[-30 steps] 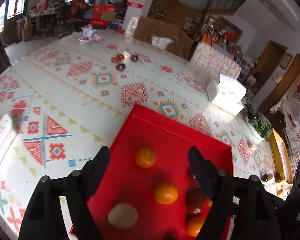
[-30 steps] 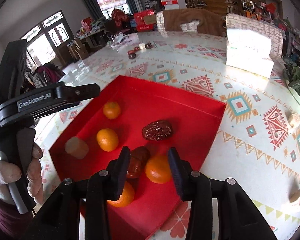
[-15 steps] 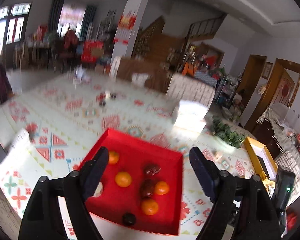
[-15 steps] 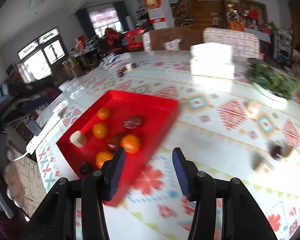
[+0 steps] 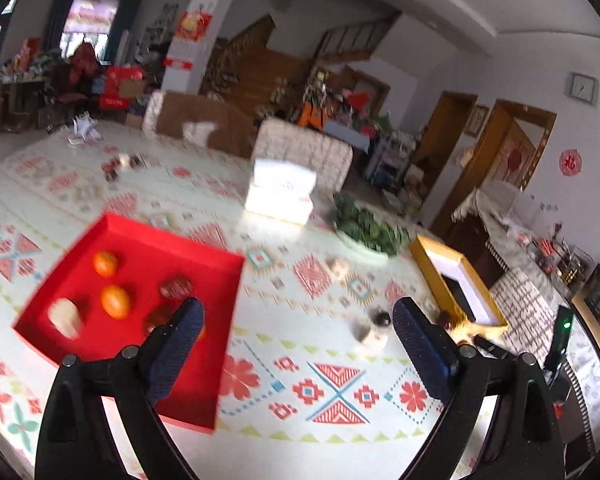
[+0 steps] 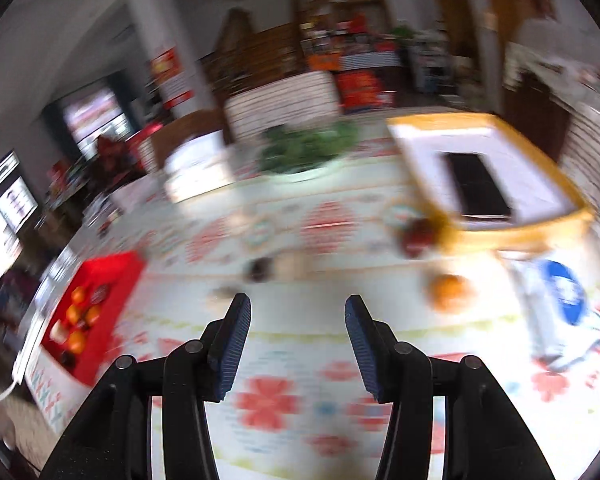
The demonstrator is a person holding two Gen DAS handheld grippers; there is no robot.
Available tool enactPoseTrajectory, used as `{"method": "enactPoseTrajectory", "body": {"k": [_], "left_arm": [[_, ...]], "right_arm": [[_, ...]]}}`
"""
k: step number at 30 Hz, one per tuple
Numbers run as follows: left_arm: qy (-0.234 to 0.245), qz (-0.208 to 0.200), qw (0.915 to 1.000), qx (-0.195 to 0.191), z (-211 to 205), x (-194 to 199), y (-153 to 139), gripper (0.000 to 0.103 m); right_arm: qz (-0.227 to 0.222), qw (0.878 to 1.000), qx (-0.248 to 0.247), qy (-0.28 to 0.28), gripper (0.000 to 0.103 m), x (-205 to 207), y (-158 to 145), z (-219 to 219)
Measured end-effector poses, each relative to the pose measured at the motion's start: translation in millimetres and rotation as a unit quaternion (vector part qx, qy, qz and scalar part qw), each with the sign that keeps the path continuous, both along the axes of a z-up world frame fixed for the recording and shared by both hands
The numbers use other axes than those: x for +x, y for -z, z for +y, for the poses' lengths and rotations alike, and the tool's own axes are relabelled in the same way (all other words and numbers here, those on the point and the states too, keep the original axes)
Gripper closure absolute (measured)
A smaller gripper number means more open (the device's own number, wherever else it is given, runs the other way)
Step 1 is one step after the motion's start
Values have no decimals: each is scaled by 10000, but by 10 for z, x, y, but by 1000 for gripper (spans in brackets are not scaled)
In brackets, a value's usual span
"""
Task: Organize fruits
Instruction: 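Move both tools back over the remaining fruits, then grasp a square rice cake with the left tool while the right grasps a small orange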
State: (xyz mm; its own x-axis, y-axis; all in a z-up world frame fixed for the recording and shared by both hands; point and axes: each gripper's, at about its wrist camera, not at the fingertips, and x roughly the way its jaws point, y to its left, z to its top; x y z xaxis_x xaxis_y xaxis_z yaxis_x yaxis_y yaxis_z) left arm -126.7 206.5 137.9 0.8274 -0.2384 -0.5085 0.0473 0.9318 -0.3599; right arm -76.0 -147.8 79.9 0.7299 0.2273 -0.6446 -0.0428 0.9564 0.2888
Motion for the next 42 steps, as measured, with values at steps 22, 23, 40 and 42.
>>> {"method": "enactPoseTrajectory", "body": {"k": [22, 23, 40, 42], "left_arm": [[855, 1234, 9859, 743, -1070, 802, 860, 8], [927, 1302, 9841, 777, -1148, 854, 911, 8], [1469, 1412, 9682, 1451, -1855, 1398, 1269, 45], [1498, 1391, 9669, 1527, -1875, 1396, 1272, 68]], "right_arm": [[673, 9932, 461, 827, 49, 508, 622, -850], [677, 9933, 492, 801, 49, 525, 627, -850], [703, 9950, 331, 627, 67, 573, 661, -767], [688, 9951, 338, 627, 67, 570, 654, -767]]}}
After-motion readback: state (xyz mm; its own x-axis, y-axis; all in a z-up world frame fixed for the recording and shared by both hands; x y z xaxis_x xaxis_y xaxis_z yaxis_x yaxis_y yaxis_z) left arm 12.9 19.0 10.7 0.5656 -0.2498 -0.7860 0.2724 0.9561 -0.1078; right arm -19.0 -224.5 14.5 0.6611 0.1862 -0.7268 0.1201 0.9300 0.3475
